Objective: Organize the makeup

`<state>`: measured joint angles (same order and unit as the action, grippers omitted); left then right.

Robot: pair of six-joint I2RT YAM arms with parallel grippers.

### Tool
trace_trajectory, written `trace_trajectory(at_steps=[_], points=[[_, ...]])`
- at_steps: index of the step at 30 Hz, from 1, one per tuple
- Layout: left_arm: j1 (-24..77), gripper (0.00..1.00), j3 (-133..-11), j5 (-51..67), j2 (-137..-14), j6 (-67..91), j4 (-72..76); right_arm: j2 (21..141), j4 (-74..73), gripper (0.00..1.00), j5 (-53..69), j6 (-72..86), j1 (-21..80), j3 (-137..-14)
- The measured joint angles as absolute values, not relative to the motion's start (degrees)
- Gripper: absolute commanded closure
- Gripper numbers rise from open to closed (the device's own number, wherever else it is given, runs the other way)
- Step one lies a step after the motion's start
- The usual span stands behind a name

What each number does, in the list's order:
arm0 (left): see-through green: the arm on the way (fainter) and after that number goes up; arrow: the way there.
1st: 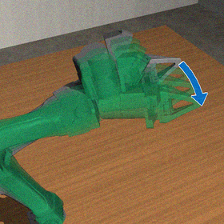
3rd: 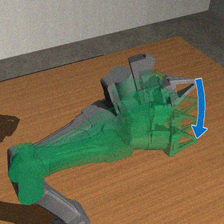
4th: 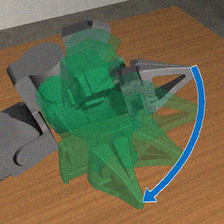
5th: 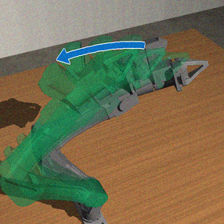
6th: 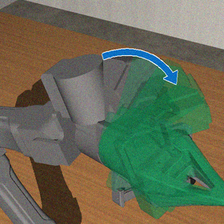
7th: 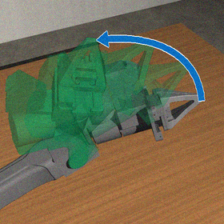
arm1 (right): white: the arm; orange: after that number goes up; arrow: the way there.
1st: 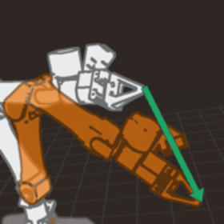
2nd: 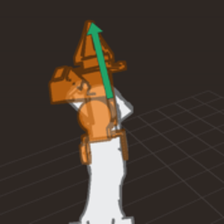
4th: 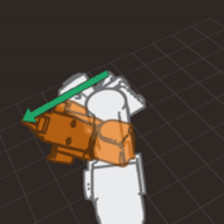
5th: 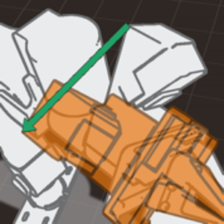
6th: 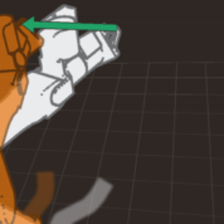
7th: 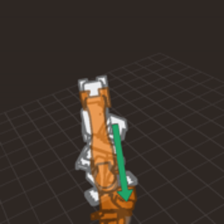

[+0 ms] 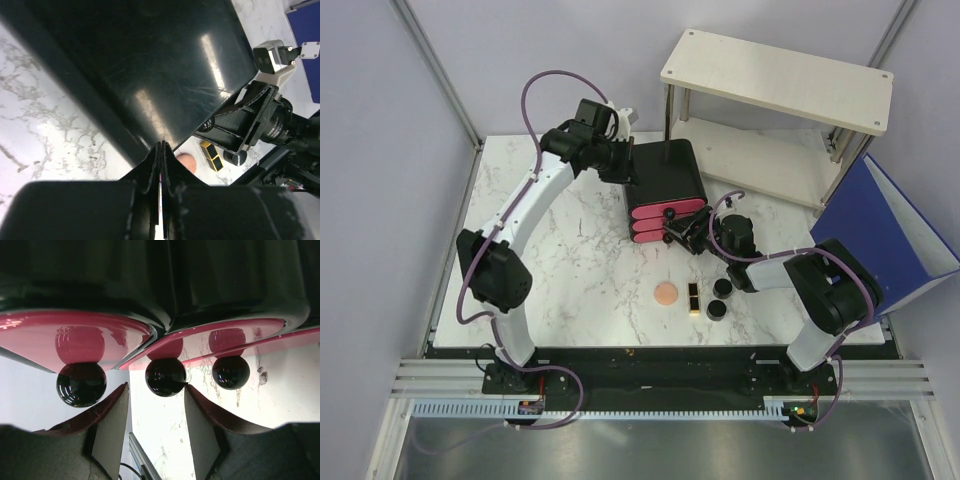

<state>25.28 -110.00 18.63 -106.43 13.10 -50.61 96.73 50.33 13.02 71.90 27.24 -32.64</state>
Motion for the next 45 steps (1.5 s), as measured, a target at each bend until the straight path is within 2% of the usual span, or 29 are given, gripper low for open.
trace_trajectory(at_steps=[12, 27, 33, 38, 39, 45], points=[[28.0, 0.98, -113.6, 21.0, -114.8, 18.3, -46.5, 97.6, 50.6, 0.47, 11.2, 72.3, 27.2, -32.2], [28.0, 0.98, -113.7, 21.1, -115.7, 20.5, -44.4, 100.3, 53.6, 0.50, 9.9, 74.0, 27.2, -33.0], [28.0, 0.98, -113.7, 21.1, -115.7, 20.5, -44.4, 101.4, 54.2, 0.70, 9.7, 74.9, 27.3, -33.9], [28.0, 0.98, -113.7, 21.1, -115.7, 20.4, -44.4, 102.1, 55.4, 0.97, 10.2, 75.5, 27.2, -33.9], [28.0, 0.98, -113.7, 21.1, -115.8, 20.4, -44.4, 102.2, 55.5, 1.00, 10.3, 75.7, 27.2, -33.9], [28.0, 0.98, -113.7, 21.1, -115.8, 20.4, -44.4, 102.3, 55.8, 1.00, 10.9, 76.2, 27.2, -33.6]])
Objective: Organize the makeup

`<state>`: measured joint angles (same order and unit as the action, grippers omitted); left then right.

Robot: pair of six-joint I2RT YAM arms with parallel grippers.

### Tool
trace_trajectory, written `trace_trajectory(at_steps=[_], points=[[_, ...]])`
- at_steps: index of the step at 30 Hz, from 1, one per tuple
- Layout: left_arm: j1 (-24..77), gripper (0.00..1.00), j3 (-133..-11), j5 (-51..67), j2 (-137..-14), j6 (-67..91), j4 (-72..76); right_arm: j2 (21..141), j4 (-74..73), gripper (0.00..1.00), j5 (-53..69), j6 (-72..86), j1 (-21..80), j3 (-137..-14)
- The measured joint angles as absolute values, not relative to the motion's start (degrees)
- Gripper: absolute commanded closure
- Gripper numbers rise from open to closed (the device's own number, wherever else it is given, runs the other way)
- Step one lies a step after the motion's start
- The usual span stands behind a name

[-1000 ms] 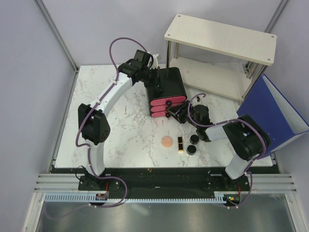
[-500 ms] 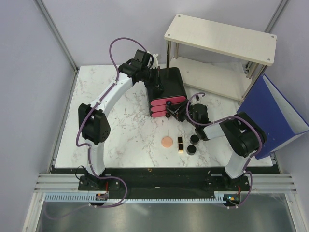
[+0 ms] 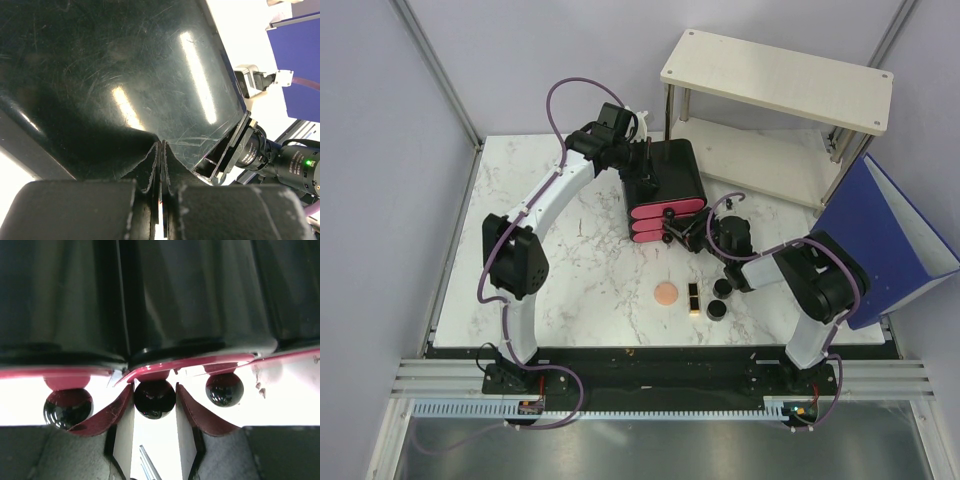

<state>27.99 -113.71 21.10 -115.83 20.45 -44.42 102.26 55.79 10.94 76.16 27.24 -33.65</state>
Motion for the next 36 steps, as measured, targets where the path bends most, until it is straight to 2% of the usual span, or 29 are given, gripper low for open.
trace_trajectory(at_steps=[6, 20, 22, 23, 25, 26, 29, 36], points=[[28.0, 0.98, -113.9, 21.1, -116.0, 20.5, -44.4, 98.0, 56.0, 1.00, 12.6, 76.5, 27.9, -28.5], [28.0, 0.98, -114.0, 21.2, -116.2, 20.6, -44.2, 77.7, 44.5, 1.00, 12.0, 76.5, 34.2, -14.7], [28.0, 0.98, -114.0, 21.2, -116.2, 20.6, -44.2, 75.1, 42.7, 0.96, 11.2, 76.4, 34.3, -13.5], [28.0, 0.98, -114.0, 21.2, -116.2, 20.6, -44.2, 74.1, 41.7, 0.88, 10.8, 76.3, 34.3, -13.4], [28.0, 0.98, -114.0, 21.2, -116.2, 20.6, -44.2, 73.4, 40.7, 0.80, 10.4, 75.7, 34.3, -13.4], [28.0, 0.98, -114.0, 21.2, -116.2, 20.6, -44.2, 73.5, 40.3, 0.70, 10.3, 75.4, 34.3, -13.5], [28.0, 0.98, -114.0, 21.2, -116.2, 20.6, -44.1, 74.4, 39.5, 0.58, 10.3, 74.5, 34.3, -14.1], [28.0, 0.98, -114.0, 21.2, -116.2, 20.6, -44.1, 77.6, 34.9, 0.48, 10.0, 72.0, 34.4, -17.6]])
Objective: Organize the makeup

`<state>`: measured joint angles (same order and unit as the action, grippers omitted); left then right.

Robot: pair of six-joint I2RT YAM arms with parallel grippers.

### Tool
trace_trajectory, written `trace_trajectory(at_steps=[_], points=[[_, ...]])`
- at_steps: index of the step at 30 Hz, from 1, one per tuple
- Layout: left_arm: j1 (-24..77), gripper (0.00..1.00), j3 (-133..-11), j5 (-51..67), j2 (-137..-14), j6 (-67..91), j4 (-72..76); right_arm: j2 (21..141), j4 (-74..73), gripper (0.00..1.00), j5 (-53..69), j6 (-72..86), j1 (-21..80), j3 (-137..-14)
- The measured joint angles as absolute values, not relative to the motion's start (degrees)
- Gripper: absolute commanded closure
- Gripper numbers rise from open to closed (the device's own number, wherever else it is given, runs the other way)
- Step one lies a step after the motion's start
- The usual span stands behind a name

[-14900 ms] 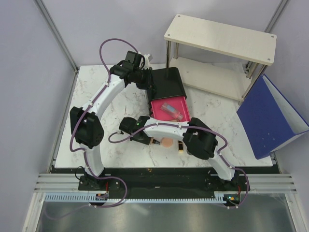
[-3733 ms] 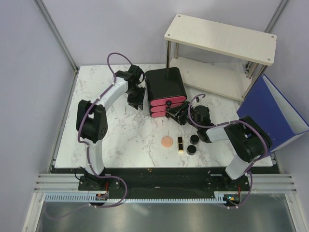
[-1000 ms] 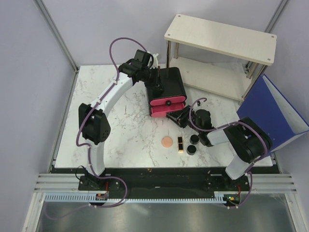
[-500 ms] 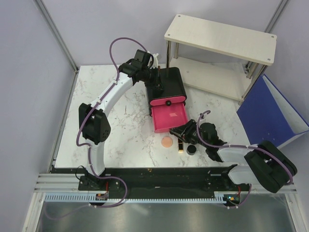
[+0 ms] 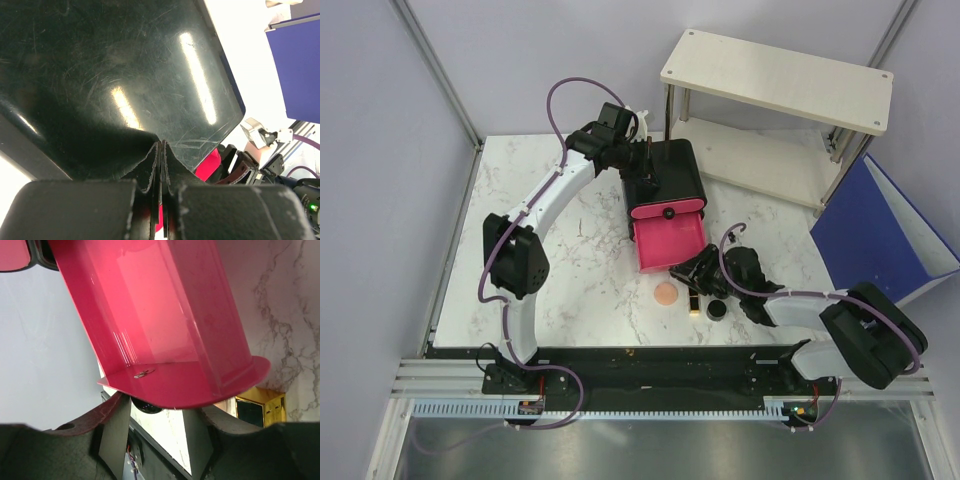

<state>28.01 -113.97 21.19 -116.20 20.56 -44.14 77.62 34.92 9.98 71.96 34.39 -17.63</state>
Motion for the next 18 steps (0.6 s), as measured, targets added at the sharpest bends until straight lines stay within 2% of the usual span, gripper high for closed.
trace_trajectory(at_steps=[7, 11, 16, 18], points=[[28.0, 0.98, -114.0, 21.2, -116.2, 20.6, -44.1, 80.1, 32.0, 0.44, 12.4, 69.3, 34.5, -20.8], [28.0, 0.98, -113.9, 21.2, -116.2, 20.6, -44.1, 79.5, 27.3, 0.37, 12.6, 66.3, 34.5, -22.7], [28.0, 0.98, -113.9, 21.2, -116.2, 20.5, -44.1, 73.8, 15.4, 0.26, 11.5, 60.3, 34.5, -25.5], [28.0, 0.98, -113.9, 21.2, -116.2, 20.5, -44.1, 70.1, 10.9, 0.24, 11.0, 57.8, 34.5, -26.5]])
